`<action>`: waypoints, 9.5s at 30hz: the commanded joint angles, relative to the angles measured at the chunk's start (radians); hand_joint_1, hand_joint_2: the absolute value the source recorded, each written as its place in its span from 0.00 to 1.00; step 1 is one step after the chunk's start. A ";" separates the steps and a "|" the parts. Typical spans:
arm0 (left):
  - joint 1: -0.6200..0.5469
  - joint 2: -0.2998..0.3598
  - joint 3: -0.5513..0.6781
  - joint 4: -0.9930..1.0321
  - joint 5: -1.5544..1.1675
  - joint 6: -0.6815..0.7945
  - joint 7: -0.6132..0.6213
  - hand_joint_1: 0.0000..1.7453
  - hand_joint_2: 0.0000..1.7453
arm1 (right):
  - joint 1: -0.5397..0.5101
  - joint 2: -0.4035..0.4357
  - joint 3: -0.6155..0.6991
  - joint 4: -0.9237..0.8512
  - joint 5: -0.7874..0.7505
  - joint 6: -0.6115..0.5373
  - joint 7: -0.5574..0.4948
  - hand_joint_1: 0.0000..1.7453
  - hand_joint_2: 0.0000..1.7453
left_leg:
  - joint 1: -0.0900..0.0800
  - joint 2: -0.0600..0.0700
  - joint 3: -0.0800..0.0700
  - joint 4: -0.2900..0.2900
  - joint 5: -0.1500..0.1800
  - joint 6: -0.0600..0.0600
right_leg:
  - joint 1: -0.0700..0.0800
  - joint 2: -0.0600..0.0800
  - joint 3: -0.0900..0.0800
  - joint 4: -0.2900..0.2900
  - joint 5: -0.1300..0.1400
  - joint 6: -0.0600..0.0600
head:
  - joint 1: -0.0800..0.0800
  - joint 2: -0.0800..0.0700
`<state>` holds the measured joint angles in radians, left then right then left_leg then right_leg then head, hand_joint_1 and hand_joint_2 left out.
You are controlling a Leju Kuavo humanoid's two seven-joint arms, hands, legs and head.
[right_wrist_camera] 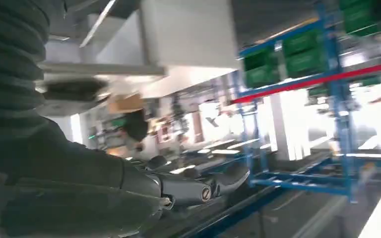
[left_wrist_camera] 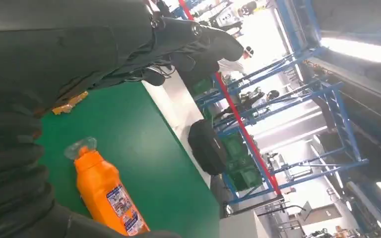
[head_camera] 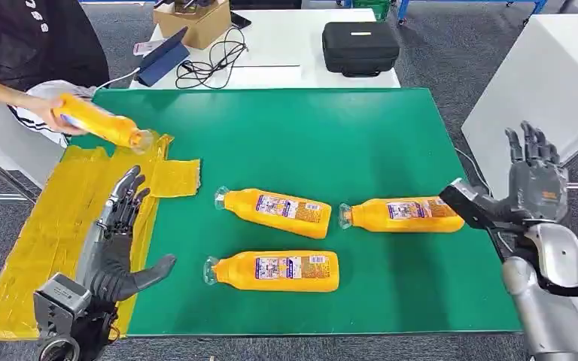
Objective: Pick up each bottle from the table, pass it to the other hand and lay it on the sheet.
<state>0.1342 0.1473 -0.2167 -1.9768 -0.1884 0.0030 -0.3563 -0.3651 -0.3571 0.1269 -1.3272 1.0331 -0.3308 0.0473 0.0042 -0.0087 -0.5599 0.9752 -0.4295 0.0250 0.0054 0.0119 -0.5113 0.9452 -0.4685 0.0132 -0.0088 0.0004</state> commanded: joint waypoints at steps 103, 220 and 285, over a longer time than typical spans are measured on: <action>-0.057 -0.083 0.062 0.121 -0.015 -0.136 0.097 0.00 1.00 | -0.328 0.021 0.515 0.610 -0.135 0.755 0.056 0.00 1.00 | 0.000 -0.001 0.001 0.000 0.000 0.000 | 0.000 -0.002 0.001 -0.001 0.000 0.001 | 0.000 0.000; 0.129 -0.137 0.119 0.073 -0.049 -0.160 0.118 0.00 1.00 | 0.504 0.220 -0.116 -0.466 -0.226 -0.100 -0.044 1.00 1.00 | 0.001 -0.004 0.002 -0.001 -0.004 -0.002 | 0.001 -0.005 0.003 -0.002 -0.003 0.000 | 0.000 0.000; -0.176 -0.021 -0.322 0.066 0.186 -0.186 0.129 0.00 1.00 | 0.102 0.342 0.549 -0.138 -0.778 0.021 -0.346 1.00 1.00 | 0.000 -0.003 -0.002 -0.001 0.000 -0.001 | 0.000 -0.005 -0.002 0.000 -0.002 0.000 | 0.000 0.000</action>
<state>-0.0248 0.1202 -0.5108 -1.9291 0.0042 -0.1862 -0.2331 -0.1980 -0.0263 0.6386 -1.5473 0.2663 -0.3223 -0.3128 0.0044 -0.0126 -0.5642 0.9751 -0.4294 0.0248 0.0055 0.0067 -0.5149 0.9456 -0.4699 0.0120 -0.0084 0.0004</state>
